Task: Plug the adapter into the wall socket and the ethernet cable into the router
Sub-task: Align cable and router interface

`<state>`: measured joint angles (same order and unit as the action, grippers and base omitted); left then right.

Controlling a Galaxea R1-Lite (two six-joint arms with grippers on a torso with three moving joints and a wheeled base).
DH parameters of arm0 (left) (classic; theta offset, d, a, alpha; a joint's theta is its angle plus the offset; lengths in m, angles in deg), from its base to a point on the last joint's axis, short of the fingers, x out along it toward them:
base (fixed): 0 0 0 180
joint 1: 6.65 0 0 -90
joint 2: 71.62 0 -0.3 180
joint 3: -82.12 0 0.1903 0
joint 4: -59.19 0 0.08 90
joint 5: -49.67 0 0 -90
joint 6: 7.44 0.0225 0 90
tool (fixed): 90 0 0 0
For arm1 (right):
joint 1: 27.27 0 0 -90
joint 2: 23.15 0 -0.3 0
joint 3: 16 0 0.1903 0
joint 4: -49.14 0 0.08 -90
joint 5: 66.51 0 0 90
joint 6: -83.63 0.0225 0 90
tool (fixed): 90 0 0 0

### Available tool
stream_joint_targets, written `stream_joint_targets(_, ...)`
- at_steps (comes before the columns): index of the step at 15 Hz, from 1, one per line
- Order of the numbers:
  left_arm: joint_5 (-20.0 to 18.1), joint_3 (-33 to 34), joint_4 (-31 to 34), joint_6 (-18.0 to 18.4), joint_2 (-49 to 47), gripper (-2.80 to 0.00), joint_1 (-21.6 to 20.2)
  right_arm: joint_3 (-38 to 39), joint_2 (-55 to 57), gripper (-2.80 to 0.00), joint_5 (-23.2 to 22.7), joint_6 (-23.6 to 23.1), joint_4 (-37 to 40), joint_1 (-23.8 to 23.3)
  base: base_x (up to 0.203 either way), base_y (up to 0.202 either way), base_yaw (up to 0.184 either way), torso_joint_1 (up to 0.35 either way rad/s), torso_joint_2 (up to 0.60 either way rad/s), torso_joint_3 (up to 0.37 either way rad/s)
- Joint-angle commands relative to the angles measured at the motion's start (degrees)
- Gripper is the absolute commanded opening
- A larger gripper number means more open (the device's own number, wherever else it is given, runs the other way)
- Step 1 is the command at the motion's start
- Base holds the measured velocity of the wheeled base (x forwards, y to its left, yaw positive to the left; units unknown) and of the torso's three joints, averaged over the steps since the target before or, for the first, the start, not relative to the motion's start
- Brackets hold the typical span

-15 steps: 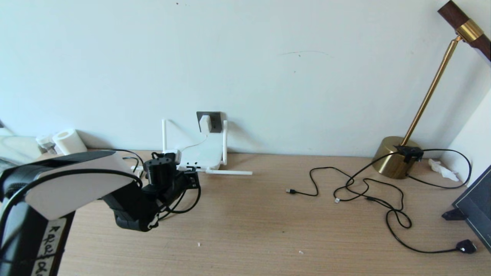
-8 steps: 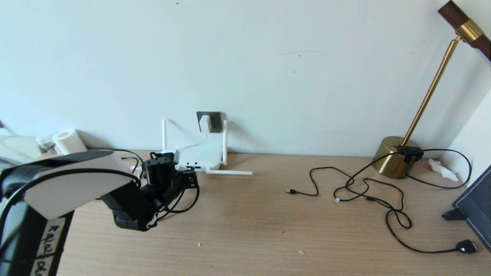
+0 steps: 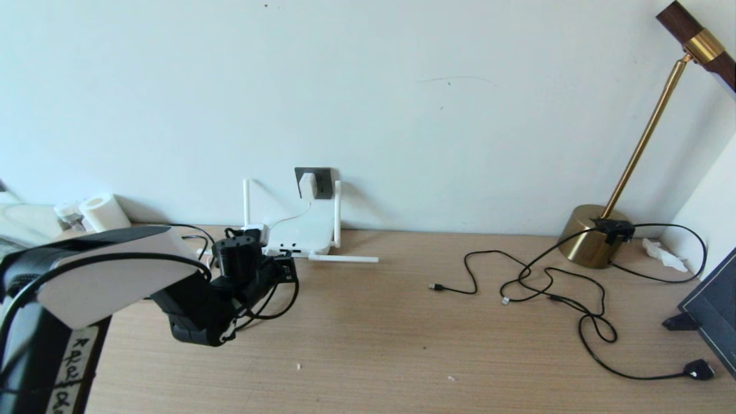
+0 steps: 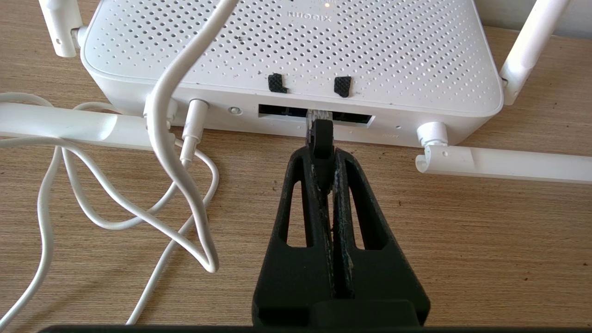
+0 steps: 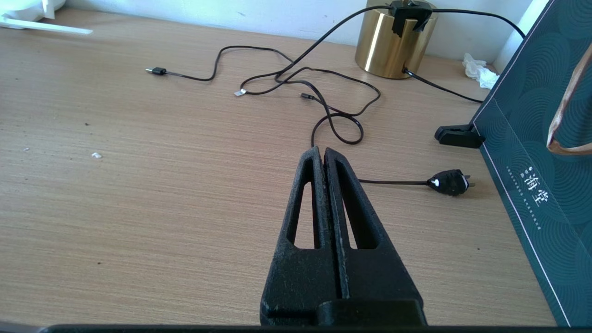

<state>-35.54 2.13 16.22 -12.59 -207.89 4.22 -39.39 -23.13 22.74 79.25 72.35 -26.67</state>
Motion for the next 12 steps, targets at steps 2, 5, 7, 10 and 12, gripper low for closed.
stream_joint_targets(2, 0.0, -0.5, -0.4, 0.0, -0.5, -2.80, -0.1, 0.0, 0.0, -2.80, -0.1, -0.1, 0.0, 0.0, 0.000, 0.000, 0.000, 0.000, 0.00, 0.000)
stream_joint_targets(5, 0.0, -1.0, -0.2, 0.0, -0.5, -2.80, -0.1, 0.0, 0.0, -2.80, 0.0, -0.1, 0.0, 0.0, 0.000, 0.000, 0.000, 0.000, 0.00, 0.000)
stream_joint_targets(7, 0.0, -1.0, -0.1, 0.0, -0.5, -2.80, -0.1, 0.0, 0.0, -2.80, 0.0, 0.0, 0.0, 0.0, 0.000, 0.000, 0.000, 0.000, 0.00, 0.000)
stream_joint_targets(10, -0.5, -1.4, 0.0, 0.0, -0.5, -2.80, -0.3, 0.0, 0.0, -2.80, -0.1, 0.0, 0.0, 0.0, 0.000, 0.000, 0.000, 0.000, 0.00, 0.000)
stream_joint_targets(12, -0.5, -1.6, 0.0, 0.0, -0.6, -2.80, -0.5, -0.1, 0.0, -2.80, 0.0, -0.1, 0.0, 0.0, 0.000, 0.000, 0.000, 0.000, 0.00, 0.000)
